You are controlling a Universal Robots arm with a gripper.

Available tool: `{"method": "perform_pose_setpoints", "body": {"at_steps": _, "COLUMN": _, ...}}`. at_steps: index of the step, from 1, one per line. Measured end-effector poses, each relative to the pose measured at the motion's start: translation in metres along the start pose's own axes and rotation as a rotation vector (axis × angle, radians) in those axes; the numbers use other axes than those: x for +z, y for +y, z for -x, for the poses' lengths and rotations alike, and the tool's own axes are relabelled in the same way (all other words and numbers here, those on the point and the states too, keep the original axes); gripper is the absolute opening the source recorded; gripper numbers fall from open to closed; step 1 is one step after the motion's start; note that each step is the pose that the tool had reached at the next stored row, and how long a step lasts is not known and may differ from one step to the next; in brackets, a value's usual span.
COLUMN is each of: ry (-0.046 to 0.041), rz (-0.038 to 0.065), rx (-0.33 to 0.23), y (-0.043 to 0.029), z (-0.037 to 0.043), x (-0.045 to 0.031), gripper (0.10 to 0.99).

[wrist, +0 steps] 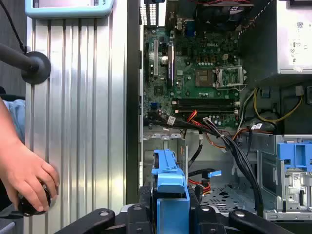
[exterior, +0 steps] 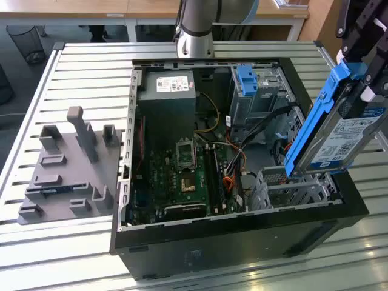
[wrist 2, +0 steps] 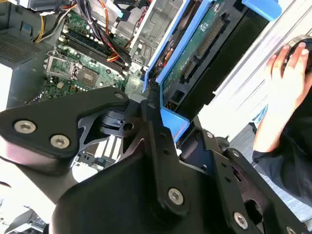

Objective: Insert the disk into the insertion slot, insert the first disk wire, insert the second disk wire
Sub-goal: 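Insert the disk into the insertion slot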

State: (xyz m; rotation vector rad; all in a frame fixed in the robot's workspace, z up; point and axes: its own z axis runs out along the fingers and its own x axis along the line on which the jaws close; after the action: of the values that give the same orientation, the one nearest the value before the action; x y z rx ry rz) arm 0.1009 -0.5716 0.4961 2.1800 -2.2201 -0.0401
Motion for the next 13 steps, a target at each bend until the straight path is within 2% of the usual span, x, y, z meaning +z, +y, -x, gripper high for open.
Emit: {"method": "perform_pose_setpoints", "body": {"at_steps": 13, "ry": 0.0002, "rz": 0.000, "rx": 0.000, "y": 0.0009, "z": 0.0007, "x": 0.0005, "gripper": 0.365}}
